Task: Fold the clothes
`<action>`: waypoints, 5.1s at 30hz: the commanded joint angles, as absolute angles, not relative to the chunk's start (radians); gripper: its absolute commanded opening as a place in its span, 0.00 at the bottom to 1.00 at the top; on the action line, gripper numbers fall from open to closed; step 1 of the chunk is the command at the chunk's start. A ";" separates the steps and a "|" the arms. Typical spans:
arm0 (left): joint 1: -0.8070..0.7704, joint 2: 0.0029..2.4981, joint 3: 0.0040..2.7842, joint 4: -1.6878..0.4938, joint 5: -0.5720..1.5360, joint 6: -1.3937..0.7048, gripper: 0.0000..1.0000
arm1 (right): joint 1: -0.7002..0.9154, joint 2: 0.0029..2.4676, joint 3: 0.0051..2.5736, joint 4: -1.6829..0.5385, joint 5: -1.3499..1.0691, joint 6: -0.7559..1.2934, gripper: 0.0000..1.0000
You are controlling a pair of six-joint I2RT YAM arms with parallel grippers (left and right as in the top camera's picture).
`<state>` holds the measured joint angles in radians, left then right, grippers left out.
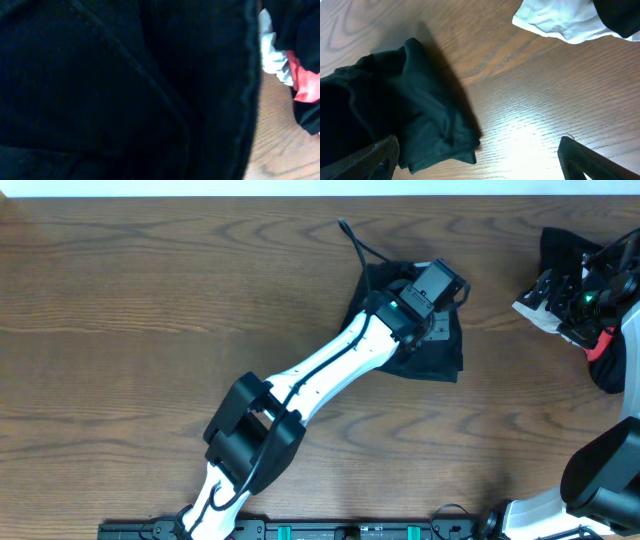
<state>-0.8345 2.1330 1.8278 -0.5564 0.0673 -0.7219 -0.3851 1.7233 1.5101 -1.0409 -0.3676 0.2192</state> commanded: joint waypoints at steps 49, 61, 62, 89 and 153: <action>-0.557 1.575 1.837 -1.234 -0.394 -0.430 0.98 | 0.039 1.707 1.639 -1.068 -0.221 0.179 0.87; -0.187 1.575 1.663 -1.292 -0.305 -0.589 0.98 | 0.219 1.721 1.714 -1.002 -0.373 0.210 0.01; -0.173 1.575 1.639 -1.281 -0.285 -0.589 0.98 | 0.226 1.725 1.704 -1.001 -0.398 0.207 0.01; -0.160 1.577 1.423 -1.134 -0.209 -0.590 0.98 | 0.148 2.104 1.608 -1.095 -0.321 0.157 0.01; -0.163 1.577 1.423 -1.064 -0.052 -0.547 0.98 | 0.422 2.146 2.112 -1.374 -0.505 0.084 0.11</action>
